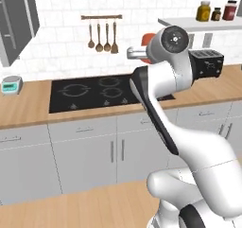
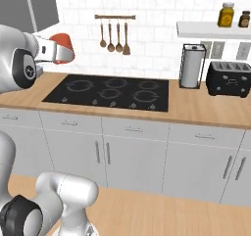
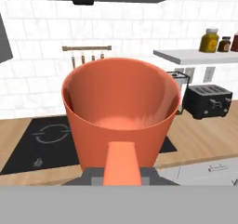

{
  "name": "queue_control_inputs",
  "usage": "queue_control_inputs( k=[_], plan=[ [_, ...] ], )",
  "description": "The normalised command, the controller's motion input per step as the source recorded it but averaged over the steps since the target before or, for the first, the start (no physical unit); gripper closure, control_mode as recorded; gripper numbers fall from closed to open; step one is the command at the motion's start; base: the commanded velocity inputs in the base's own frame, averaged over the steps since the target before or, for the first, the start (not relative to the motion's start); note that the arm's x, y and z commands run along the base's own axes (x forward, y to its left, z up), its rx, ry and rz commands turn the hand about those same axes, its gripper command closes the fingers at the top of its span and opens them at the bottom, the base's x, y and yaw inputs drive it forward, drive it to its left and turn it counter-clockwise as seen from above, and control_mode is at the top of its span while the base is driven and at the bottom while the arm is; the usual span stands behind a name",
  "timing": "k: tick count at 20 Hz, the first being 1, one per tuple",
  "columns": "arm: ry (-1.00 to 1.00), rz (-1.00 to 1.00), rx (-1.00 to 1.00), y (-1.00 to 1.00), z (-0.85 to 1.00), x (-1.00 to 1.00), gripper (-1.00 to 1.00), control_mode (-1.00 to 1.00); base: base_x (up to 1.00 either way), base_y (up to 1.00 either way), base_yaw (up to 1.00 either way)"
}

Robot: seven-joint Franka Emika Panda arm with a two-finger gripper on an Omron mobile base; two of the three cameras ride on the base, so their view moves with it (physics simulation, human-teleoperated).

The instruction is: Gather all objects into one cabinet and sort the glasses and bowls to opposite sides.

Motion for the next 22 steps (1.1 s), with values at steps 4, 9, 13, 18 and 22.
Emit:
queue_control_inputs(
  k=[4,9,13,18,22],
  plan=[
    [0.00,0.00,0.00,0.00,0.00,0.00,1.00,1.00,-1.00,0.26,0.00],
    [0.00,0.00,0.00,0.00,0.00,0.00,1.00,1.00,-0.78,0.86,0.01],
    [0.00,0.00,0.00,0.00,0.00,0.00,1.00,1.00,-0.52,1.00,0.04],
    [0.00,0.00,0.00,0.00,0.00,0.00,1.00,1.00,-0.24,1.00,0.02],
    [0.00,0.00,0.00,0.00,0.00,0.00,1.00,1.00,0.00,0.68,0.00]
  ],
)
